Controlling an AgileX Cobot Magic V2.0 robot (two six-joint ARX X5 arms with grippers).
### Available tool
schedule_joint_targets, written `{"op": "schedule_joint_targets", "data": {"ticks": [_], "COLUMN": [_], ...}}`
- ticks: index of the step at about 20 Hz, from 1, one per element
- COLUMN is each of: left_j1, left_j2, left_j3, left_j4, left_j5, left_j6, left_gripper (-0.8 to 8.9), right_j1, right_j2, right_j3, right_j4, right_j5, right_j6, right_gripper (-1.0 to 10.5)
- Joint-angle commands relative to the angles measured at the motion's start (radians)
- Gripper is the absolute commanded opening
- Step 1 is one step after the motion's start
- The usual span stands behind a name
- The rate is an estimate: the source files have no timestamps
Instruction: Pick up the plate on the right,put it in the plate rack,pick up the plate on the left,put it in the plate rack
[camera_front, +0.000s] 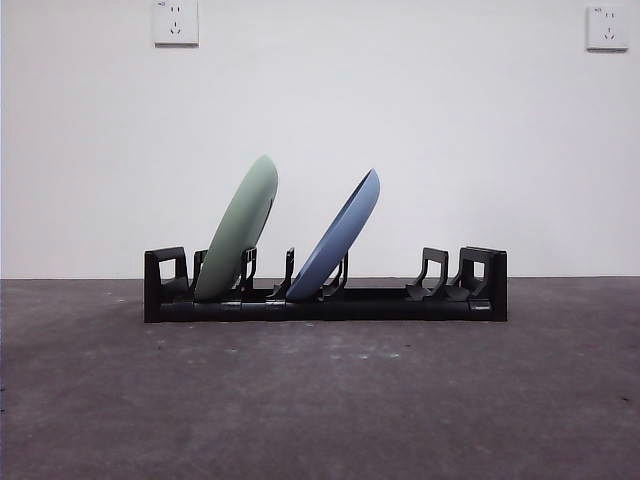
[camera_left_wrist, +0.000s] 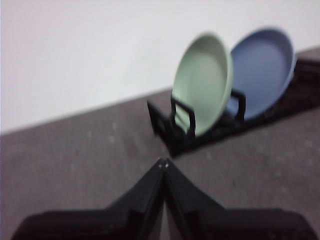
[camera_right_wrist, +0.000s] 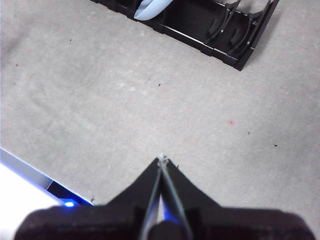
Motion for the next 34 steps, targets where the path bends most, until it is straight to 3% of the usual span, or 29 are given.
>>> {"op": "schedule_joint_targets", "data": {"ticks": [1, 4, 27, 29, 32, 34], "left_j1": [0.009, 0.012, 0.011, 0.011, 0.011, 0.011], "left_j2": [-0.003, -0.003, 0.014, 0.014, 0.015, 0.016], "left_j3": [-0.011, -0.009, -0.009, -0.009, -0.009, -0.009], "left_j4": [-0.091, -0.092, -0.093, -0.093, -0.093, -0.093], "left_j5": [-0.006, 0.001, -0.003, -0.003, -0.003, -0.002], "left_j6": [-0.014, -0.057, -0.056, -0.056, -0.056, -0.056], "left_gripper": [-0.03, -0.03, -0.03, -0.03, -0.03, -0.03], "right_j1": [0.0, 0.0, -0.001, 0.0, 0.0, 0.0], "right_j2": [0.0, 0.0, 0.011, -0.004, -0.065, -0.138], "right_j3": [-0.006, -0.006, -0.006, -0.006, -0.034, -0.106], "right_j4": [-0.023, -0.023, 0.004, 0.034, 0.163, 0.29], "right_j5": [0.0, 0.0, 0.023, -0.018, -0.198, -0.235], "right_j6": [0.003, 0.003, -0.011, -0.024, -0.065, -0.067], "right_gripper": [0.0, 0.0, 0.0, 0.0, 0.0, 0.0]}}
